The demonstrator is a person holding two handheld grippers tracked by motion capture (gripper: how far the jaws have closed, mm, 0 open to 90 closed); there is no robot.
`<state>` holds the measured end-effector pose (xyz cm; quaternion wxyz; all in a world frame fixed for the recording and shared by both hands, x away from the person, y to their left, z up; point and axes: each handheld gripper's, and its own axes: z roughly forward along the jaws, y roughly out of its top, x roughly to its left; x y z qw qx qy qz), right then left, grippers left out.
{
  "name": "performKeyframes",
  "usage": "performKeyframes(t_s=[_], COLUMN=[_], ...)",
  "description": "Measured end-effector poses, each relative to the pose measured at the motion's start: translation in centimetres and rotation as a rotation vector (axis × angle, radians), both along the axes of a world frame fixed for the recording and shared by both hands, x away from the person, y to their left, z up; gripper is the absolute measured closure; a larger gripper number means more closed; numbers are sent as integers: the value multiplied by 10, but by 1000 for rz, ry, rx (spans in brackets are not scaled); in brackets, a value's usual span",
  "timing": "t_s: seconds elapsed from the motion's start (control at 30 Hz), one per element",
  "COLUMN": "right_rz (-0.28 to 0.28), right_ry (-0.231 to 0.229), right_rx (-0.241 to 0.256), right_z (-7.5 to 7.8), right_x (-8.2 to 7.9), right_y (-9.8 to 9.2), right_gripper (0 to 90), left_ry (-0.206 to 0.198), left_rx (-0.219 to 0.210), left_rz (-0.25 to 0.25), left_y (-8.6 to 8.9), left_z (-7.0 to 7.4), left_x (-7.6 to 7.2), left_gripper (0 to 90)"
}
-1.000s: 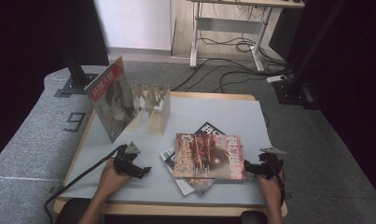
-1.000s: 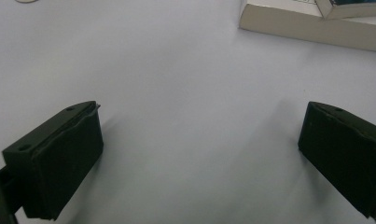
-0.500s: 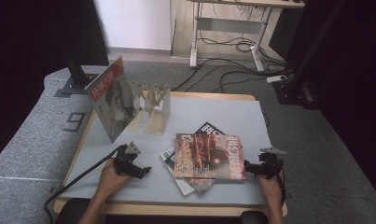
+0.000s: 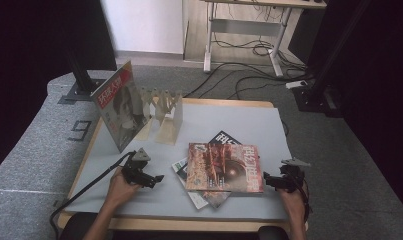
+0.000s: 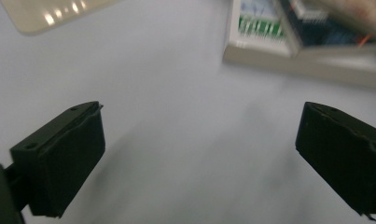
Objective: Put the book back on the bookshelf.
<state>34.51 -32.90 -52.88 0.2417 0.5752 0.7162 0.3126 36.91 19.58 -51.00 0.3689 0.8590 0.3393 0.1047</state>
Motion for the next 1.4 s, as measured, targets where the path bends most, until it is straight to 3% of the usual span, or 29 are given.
performKeyframes(t_s=[0.27,0.37,0.57,0.8,0.93,1.0,1.07,1.1,1.17,1.27,1.4], right_rz=[26,41,90,161,194,205,208,217,222,237,252], right_ry=[-18,-29,-30,-19,-14,-10,-4,0,3,3,0], right_rx=[2,7,34,46,41,42,43,44,45,47,47], right_z=[11,15,21,25,25,24,24,22,21,21,20], right_x=[-3,-5,-6,-9,-13,-16,-17,-20,-23,-28,-31], right_y=[7,11,20,34,40,42,42,43,45,47,51], right_gripper=[47,55,86,103,97,84,71,50,34,24,13], left_ry=[-52,-69,-39,-62,-67,-62,-47,-47,-70,-59,-81], left_rx=[8,28,32,24,25,-2,-3,18,1,6,1], left_rz=[-39,-65,-95,-143,-173,-194,-198,-205,-203,-201,-196], left_y=[-22,-42,-68,-93,-106,-111,-113,-120,-123,-129,-134], left_z=[13,17,24,36,35,33,31,29,25,23,20], left_x=[6,14,28,40,50,54,57,62,65,71,75], left_gripper=[22,26,43,51,33,16,3,2,5,0,0])
